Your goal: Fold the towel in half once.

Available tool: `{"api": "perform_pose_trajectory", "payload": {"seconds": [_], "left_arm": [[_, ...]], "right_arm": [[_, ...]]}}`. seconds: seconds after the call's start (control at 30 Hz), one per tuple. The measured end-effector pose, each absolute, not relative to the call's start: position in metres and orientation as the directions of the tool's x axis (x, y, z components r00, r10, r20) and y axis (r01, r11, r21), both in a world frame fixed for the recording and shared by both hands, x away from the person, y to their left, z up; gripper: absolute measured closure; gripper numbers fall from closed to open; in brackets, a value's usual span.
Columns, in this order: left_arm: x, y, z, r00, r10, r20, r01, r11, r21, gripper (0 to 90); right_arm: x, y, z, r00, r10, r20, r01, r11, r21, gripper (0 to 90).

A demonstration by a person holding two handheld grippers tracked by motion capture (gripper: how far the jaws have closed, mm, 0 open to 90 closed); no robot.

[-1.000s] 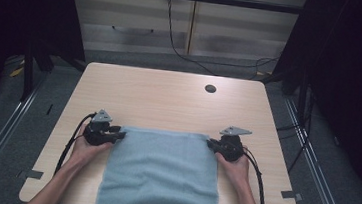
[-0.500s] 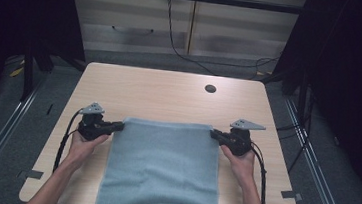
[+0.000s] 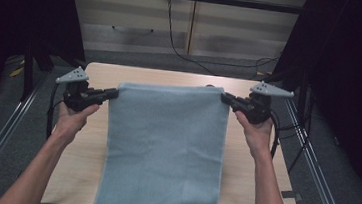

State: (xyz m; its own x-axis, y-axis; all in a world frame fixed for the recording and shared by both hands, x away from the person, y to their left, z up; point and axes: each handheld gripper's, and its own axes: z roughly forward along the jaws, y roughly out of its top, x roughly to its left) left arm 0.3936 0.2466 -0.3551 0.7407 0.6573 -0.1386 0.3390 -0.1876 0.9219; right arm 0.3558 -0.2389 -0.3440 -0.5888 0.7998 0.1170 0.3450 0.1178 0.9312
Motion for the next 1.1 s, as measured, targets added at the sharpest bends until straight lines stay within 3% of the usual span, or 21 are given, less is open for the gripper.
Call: {"api": "perform_pose_trajectory", "payload": {"seconds": [0.23, 0.43, 0.53, 0.77, 0.9, 1.1], "left_arm": [[0.42, 0.249, -0.312, 0.699, 0.703, -0.133, 0.315, -0.135, 0.939, 86.3], [0.432, 0.252, -0.285, 0.695, 0.693, -0.193, 0.295, -0.03, 0.955, 86.3], [0.428, 0.252, -0.29, 0.712, 0.683, -0.165, 0.288, -0.069, 0.955, 86.3], [0.403, 0.261, -0.311, 0.726, 0.672, -0.144, 0.299, -0.121, 0.946, 86.2], [0.376, 0.264, -0.319, 0.758, 0.642, -0.113, 0.275, -0.158, 0.948, 86.3], [0.331, 0.274, -0.337, 0.797, 0.588, -0.136, 0.273, -0.151, 0.95, 86.3]], "right_arm": [[0.389, -0.225, -0.298, -0.57, 0.821, 0.039, 0.3, 0.163, 0.94, 86.9], [0.409, -0.221, -0.267, -0.525, 0.85, 0.046, 0.252, 0.104, 0.962, 87.1], [0.41, -0.224, -0.262, -0.529, 0.846, 0.062, 0.238, 0.078, 0.968, 87.1], [0.378, -0.223, -0.289, -0.589, 0.805, 0.072, 0.246, 0.094, 0.965, 87.0], [0.349, -0.227, -0.303, -0.614, 0.783, 0.102, 0.239, 0.061, 0.969, 87.0], [0.306, -0.23, -0.326, -0.654, 0.746, 0.123, 0.268, 0.076, 0.96, 87.0]]}}
